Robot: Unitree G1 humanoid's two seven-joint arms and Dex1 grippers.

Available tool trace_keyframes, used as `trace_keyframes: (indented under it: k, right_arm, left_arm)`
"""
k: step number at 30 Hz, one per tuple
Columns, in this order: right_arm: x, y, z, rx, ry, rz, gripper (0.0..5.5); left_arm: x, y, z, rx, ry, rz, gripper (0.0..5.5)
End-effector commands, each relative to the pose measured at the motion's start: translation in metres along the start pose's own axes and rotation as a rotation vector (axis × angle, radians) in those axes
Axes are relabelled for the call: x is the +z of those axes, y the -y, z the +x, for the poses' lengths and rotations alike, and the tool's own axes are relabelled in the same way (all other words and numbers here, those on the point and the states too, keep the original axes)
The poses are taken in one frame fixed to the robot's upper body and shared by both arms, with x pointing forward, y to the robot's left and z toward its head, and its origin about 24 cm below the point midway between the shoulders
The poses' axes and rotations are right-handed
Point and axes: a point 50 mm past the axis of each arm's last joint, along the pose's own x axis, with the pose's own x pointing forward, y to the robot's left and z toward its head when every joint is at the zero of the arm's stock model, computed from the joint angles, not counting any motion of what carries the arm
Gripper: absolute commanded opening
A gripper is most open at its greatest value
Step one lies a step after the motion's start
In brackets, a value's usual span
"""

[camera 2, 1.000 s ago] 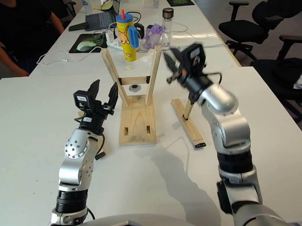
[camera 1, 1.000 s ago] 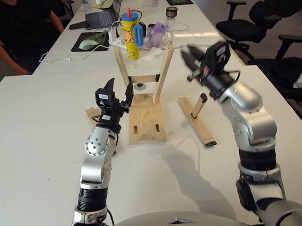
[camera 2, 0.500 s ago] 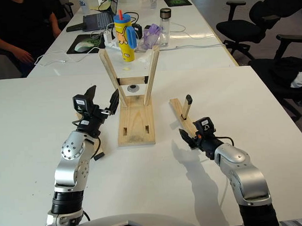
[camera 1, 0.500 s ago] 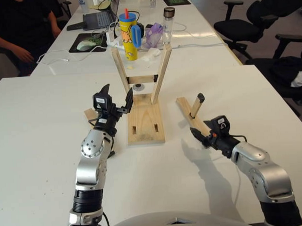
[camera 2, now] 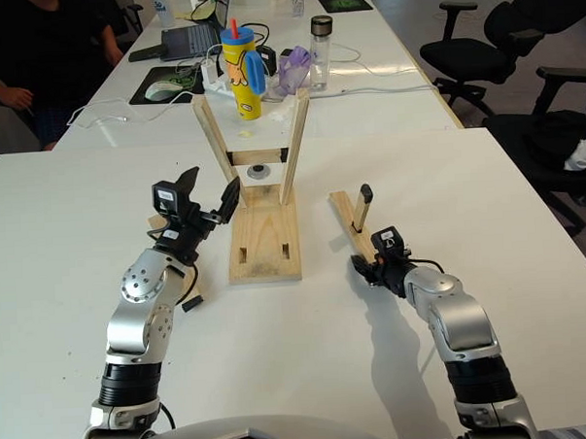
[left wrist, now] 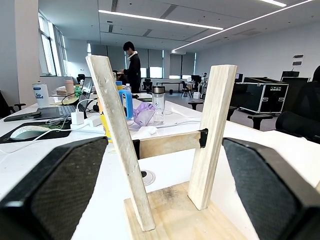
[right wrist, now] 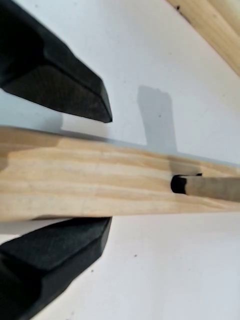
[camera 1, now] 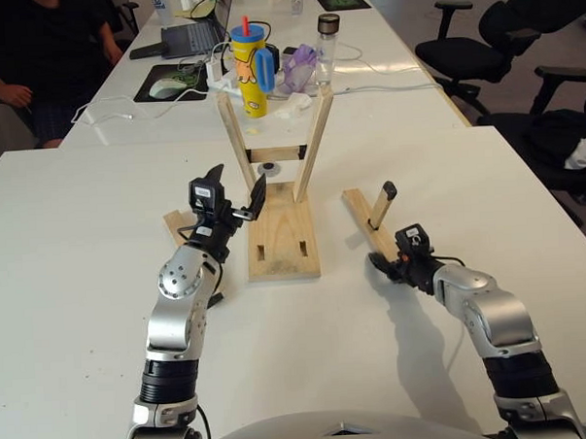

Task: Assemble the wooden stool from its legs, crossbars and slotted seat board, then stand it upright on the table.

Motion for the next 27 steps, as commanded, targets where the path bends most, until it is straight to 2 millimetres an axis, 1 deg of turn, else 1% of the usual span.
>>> trace_keyframes:
  k: [1,4,6,9,11,13,14,15,17,19,22,25,26,27]
  right_arm:
    - [-0.008,0.004,0.002,-0.027,-0.046,0.048,2.72]
    - [-0.006,0.005,0.002,-0.048,-0.017,0.067,2.27]
    - [0.004,0.010,0.001,-0.090,0.067,0.073,2.05]
    - [0.030,0.018,-0.006,-0.121,0.257,0.154,2.05]
    - [0.045,0.024,-0.015,-0.121,0.370,0.195,2.05]
    - [0.052,0.027,-0.020,-0.098,0.418,0.205,2.05]
    - [0.056,0.028,-0.023,-0.067,0.441,0.218,2.05]
    - [0.061,0.026,-0.027,-0.002,0.469,0.236,2.05]
    - [0.072,0.022,-0.043,0.165,0.525,0.230,2.05]
    - [0.077,0.024,-0.062,0.316,0.571,0.273,2.05]
    - [0.081,0.018,-0.086,0.553,0.565,0.301,2.05]
    - [0.087,0.006,-0.100,0.753,0.531,0.288,2.05]
    - [0.087,0.002,-0.103,0.807,0.516,0.287,2.05]
    - [0.088,-0.002,-0.104,0.845,0.504,0.293,2.05]
  left_arm:
    - [-0.001,-0.004,0.001,-0.003,-0.021,0.024,4.24]
    - [-0.003,-0.001,0.005,-0.055,-0.055,0.062,4.24]
    - [-0.002,0.001,0.007,-0.102,-0.061,0.026,4.24]
    - [0.004,-0.001,0.011,-0.153,-0.061,-0.021,4.24]
    - [0.007,-0.005,0.012,-0.177,-0.068,-0.011,4.24]
    - [0.011,-0.009,0.012,-0.195,-0.057,-0.051,4.00]
    - [0.013,-0.011,0.011,-0.204,-0.056,-0.071,3.75]
    - [0.014,-0.012,0.011,-0.223,-0.061,-0.102,3.55]
    - [0.018,-0.013,0.012,-0.278,-0.085,-0.160,3.32]
    - [0.024,-0.011,0.010,-0.376,-0.101,-0.276,3.32]
    - [0.035,-0.016,0.008,-0.452,-0.111,-0.392,3.32]
    - [0.044,-0.021,0.007,-0.511,-0.109,-0.497,3.73]
    - [0.049,-0.021,0.006,-0.546,-0.108,-0.527,3.79]
    - [0.053,-0.020,0.006,-0.580,-0.104,-0.567,3.97]
